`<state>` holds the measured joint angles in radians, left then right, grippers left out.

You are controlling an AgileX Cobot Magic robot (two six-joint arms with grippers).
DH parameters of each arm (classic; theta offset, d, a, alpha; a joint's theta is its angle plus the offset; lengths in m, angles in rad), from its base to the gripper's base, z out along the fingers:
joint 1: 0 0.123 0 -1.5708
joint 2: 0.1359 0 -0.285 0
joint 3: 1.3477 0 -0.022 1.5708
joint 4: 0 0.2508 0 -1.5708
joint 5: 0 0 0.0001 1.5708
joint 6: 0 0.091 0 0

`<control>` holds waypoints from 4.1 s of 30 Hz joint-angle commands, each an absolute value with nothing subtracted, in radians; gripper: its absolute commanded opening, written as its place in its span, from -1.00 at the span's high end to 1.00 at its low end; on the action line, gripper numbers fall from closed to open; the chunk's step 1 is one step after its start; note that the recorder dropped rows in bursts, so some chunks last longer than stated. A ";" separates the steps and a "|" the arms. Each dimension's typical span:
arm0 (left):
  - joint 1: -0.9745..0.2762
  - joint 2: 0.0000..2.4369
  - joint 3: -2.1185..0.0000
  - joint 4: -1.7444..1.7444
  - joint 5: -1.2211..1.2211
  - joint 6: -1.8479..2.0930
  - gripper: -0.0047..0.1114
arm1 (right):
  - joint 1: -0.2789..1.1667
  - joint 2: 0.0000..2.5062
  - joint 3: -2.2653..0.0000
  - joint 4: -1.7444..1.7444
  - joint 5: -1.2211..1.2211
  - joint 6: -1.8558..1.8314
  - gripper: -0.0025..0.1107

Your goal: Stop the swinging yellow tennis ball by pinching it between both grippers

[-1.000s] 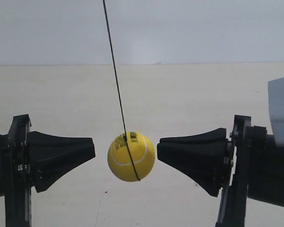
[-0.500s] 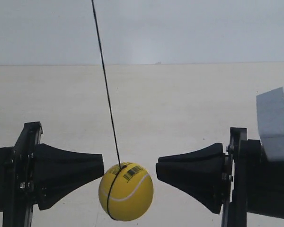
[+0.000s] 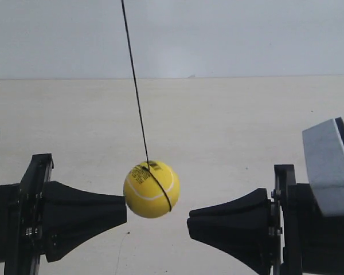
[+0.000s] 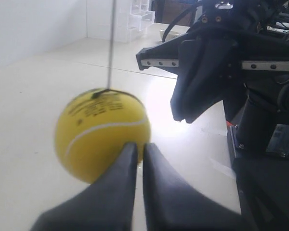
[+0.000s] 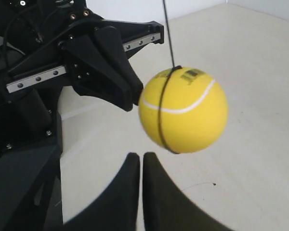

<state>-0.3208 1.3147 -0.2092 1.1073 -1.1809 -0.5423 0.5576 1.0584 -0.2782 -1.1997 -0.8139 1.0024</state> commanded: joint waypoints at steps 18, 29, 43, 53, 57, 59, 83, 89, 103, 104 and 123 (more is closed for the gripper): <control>-0.323 1.221 -0.211 1.032 -1.074 -0.531 0.84 | 0.557 1.059 -0.282 -1.121 -0.752 0.906 0.96; -0.323 1.170 -0.204 1.025 -0.955 -0.561 0.84 | 0.557 1.059 -0.282 -1.114 -0.750 0.891 0.96; -0.323 1.288 -0.204 1.089 -1.097 -0.573 0.84 | 0.558 1.128 -0.280 -1.151 -0.846 0.946 0.96; -0.323 1.288 -0.204 1.095 -1.097 -0.573 0.84 | 0.558 1.266 -0.280 -1.128 -0.973 0.837 0.96; -0.323 1.288 -0.204 1.095 -1.097 -0.573 0.84 | 0.558 1.266 -0.280 -1.128 -0.998 0.827 0.96; -0.323 1.288 -0.204 1.095 -1.097 -0.573 0.84 | 0.558 1.266 -0.280 -1.128 -1.003 0.827 0.96; -0.323 1.285 -0.204 1.089 -1.052 -0.565 0.84 | 0.558 1.266 -0.280 -1.140 -0.949 0.824 0.96; -0.323 1.285 -0.204 1.096 -1.052 -0.565 0.84 | 0.558 1.266 -0.280 -1.136 -0.952 0.820 0.96; -0.323 1.285 -0.204 1.099 -1.069 -0.567 0.84 | 0.558 1.266 -0.282 -1.136 -0.962 0.806 0.96; -0.323 1.285 -0.204 1.099 -1.069 -0.567 0.84 | 0.558 1.264 -0.282 -1.136 -0.964 0.801 0.96; -0.323 1.285 -0.204 1.118 -1.098 -0.567 0.84 | 0.558 1.090 -0.280 -1.166 -0.888 0.887 0.96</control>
<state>-0.3208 1.2843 -0.2073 1.1118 -1.0804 -0.5638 0.5576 1.0993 -0.2782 -1.1583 -0.8856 0.8836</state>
